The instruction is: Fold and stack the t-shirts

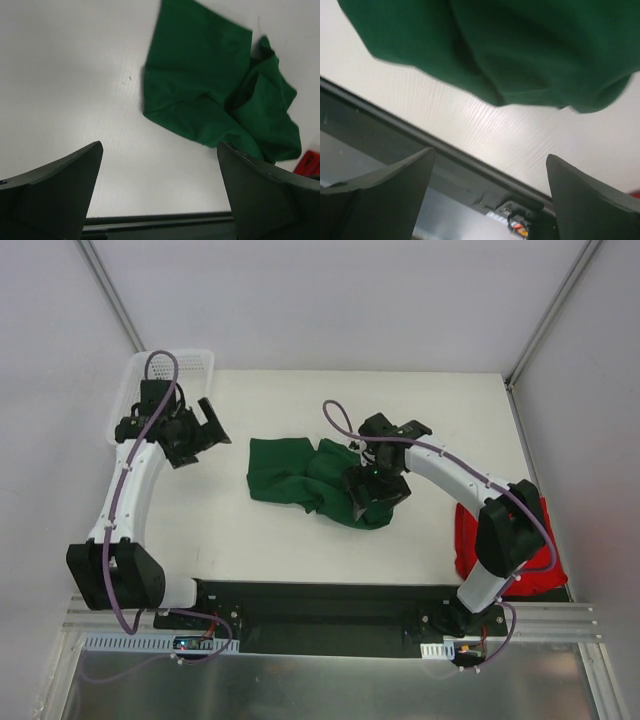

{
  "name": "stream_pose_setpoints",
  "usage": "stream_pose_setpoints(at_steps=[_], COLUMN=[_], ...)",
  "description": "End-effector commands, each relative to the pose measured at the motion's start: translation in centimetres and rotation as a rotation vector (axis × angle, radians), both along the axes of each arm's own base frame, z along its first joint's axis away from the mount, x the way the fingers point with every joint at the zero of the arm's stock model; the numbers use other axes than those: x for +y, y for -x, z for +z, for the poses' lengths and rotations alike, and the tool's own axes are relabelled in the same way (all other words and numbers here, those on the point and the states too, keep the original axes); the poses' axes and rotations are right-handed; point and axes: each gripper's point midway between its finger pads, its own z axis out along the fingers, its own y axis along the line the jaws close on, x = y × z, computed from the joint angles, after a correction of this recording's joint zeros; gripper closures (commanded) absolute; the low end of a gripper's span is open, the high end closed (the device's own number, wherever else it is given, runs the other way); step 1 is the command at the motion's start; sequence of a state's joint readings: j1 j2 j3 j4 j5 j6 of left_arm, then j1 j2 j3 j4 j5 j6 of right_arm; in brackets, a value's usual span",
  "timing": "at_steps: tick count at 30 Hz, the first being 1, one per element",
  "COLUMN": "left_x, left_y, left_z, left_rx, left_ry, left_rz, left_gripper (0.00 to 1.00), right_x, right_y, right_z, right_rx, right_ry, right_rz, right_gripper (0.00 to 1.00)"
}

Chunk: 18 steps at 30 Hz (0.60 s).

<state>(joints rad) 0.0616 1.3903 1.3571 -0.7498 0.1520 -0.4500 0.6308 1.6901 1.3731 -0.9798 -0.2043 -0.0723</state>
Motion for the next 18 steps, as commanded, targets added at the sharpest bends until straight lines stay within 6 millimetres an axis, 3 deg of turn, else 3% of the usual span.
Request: stream_pose_setpoints(at_steps=[1,2,4,6,7,8,12,14,17,18], left_x=[-5.6,-7.3,-8.6,-9.9,-10.2,-10.4,-10.6,-10.0,-8.1,-5.9], left_y=[3.4,4.3,5.6,6.6,6.9,7.1,7.6,7.5,7.5,6.9], left_z=[-3.5,-3.7,-3.9,-4.5,-4.7,-4.9,-5.0,-4.6,-3.7,-3.6], left_rx=[0.077,0.085,0.078,0.081,0.092,0.1,0.108,0.08,0.05,0.048], left_ry=[0.16,0.158,0.167,0.173,0.185,0.196,0.205,0.169,0.071,-0.032], left_rz=[-0.197,-0.257,-0.302,-0.342,-0.335,-0.333,-0.328,-0.321,-0.261,-0.184], left_gripper=[0.01,0.01,0.01,0.01,0.01,0.01,0.01,0.01,0.01,0.01], right_x=[-2.1,-2.5,-2.0,-2.0,-1.6,-1.4,-1.3,-0.9,-0.3,-0.1], right_y=[-6.7,-7.8,-10.0,-11.8,-12.5,-12.9,-12.5,-11.4,-10.4,-10.4], right_z=[3.6,4.0,5.4,4.0,4.5,2.4,-0.5,-1.4,-0.7,0.1], right_rx=[-0.223,-0.242,-0.297,-0.293,-0.295,-0.243,-0.153,-0.113,-0.104,-0.122], right_ry=[0.053,0.056,0.038,0.082,0.082,0.116,0.153,0.126,0.069,0.043], right_rz=[-0.105,-0.131,-0.147,-0.15,-0.147,-0.138,-0.149,-0.151,-0.154,-0.153], right_gripper=[0.04,0.04,0.04,0.04,0.04,0.04,0.04,0.04,0.04,0.04])
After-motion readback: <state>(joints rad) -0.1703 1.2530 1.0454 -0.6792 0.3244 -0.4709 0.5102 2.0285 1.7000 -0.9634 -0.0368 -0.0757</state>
